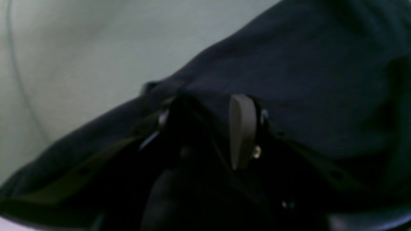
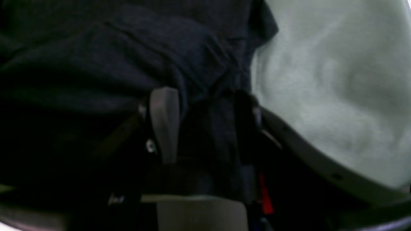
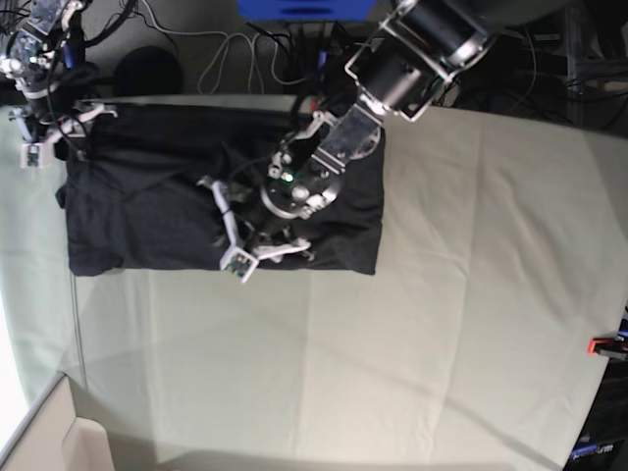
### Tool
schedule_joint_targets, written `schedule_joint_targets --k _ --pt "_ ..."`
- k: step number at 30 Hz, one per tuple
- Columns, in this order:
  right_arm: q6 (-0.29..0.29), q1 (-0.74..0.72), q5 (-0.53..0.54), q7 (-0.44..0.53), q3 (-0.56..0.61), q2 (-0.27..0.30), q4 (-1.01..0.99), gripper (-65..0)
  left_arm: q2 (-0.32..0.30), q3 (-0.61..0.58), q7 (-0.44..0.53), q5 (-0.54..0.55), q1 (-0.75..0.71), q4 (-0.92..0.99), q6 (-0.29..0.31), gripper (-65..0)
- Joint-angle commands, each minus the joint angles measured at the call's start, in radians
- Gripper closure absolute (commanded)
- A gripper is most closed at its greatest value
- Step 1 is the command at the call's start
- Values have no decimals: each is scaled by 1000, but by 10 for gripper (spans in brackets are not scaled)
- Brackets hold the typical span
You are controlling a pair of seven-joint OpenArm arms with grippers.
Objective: Layout the t-shirt on the table in an organized manner, then fold the t-shirt properly
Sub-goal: 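Grasp the strip's end with the left gripper and fold it toward the right gripper, then release the folded end and lift the left gripper away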
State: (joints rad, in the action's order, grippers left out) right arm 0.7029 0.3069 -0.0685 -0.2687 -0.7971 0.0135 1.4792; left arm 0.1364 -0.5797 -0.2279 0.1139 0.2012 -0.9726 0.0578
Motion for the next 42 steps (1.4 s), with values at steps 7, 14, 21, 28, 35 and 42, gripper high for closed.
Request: schedule_joint_targets --k 7,14,21,28,35,42 --pt "-5 -45 19 24 -101 -10 16 -394 21 -6 35 160 -6 -219 12 -234" --pt "-5 -50 20 24 -98 -11 16 -399 -142 25 26 175 -70 -374 0 -234" --pt "-5 -108 17 24 -144 -8 18 -409 -289 286 32 178 -259 -463 7 -234" --pt "-5 -196 14 22 -138 6 -2 -461 -300 470 32 178 -355 -489 12 -235" --pt "-5 -266 -70 22 -138 9 -111 -464 -300 562 32 178 -392 -489 12 -235" --pt "-5 -269 -72 24 -138 19 -248 -464 -300 616 32 178 -389 -489 12 -235"
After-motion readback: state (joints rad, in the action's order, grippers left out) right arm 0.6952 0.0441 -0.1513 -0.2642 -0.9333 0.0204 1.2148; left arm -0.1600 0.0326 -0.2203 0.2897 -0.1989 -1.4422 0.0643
